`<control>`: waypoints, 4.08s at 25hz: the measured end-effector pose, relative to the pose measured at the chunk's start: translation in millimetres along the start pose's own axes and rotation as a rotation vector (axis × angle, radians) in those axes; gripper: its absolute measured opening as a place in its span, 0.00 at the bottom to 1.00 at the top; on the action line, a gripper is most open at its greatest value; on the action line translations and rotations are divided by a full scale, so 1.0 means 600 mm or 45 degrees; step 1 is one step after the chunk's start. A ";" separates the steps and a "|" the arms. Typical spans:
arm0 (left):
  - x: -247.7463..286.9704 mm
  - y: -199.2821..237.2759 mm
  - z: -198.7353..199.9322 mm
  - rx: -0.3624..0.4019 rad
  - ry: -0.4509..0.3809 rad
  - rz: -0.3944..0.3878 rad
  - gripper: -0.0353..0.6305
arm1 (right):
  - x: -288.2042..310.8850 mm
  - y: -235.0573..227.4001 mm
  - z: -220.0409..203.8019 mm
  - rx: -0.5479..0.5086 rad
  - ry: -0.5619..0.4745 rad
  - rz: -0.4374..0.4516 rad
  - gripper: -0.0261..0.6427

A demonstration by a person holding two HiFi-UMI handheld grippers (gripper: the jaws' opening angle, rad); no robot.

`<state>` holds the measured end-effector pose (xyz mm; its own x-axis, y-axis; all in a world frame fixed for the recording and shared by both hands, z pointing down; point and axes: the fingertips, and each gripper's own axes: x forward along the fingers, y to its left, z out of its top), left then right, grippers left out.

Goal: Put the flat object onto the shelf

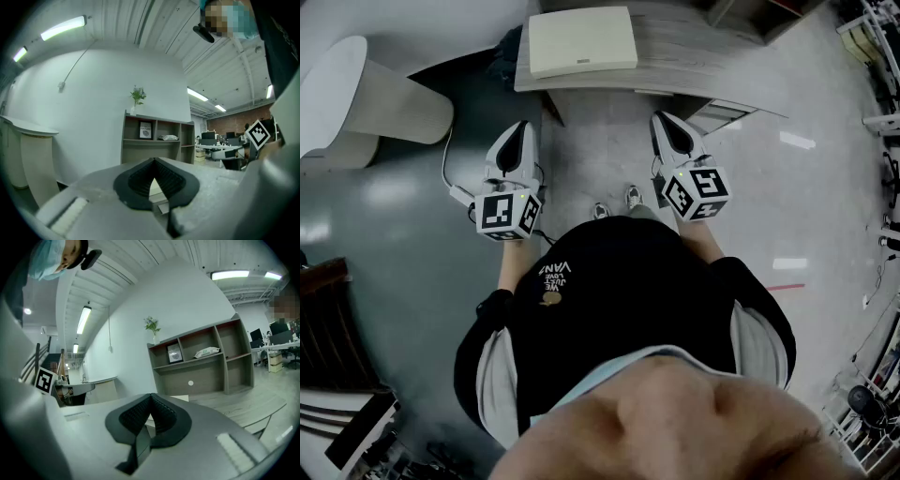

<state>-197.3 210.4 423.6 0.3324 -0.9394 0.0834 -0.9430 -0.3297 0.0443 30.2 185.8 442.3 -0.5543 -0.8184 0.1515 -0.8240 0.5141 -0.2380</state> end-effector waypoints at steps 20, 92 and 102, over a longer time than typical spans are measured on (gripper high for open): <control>0.056 0.030 -0.020 -0.093 0.007 0.060 0.05 | 0.056 -0.058 0.006 0.058 -0.001 0.007 0.04; 0.484 0.314 -0.110 -0.123 0.247 -0.164 0.06 | 0.414 -0.236 -0.006 0.218 0.027 -0.389 0.04; 0.509 0.345 -0.158 -0.185 0.342 -0.039 0.09 | 0.463 -0.293 -0.023 0.227 0.104 -0.352 0.08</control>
<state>-289.9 -135.9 552.8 0.3708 -0.8647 0.3389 -0.9270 -0.3225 0.1915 19.4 -128.6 539.3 -0.3264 -0.8935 0.3084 -0.9149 0.2168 -0.3404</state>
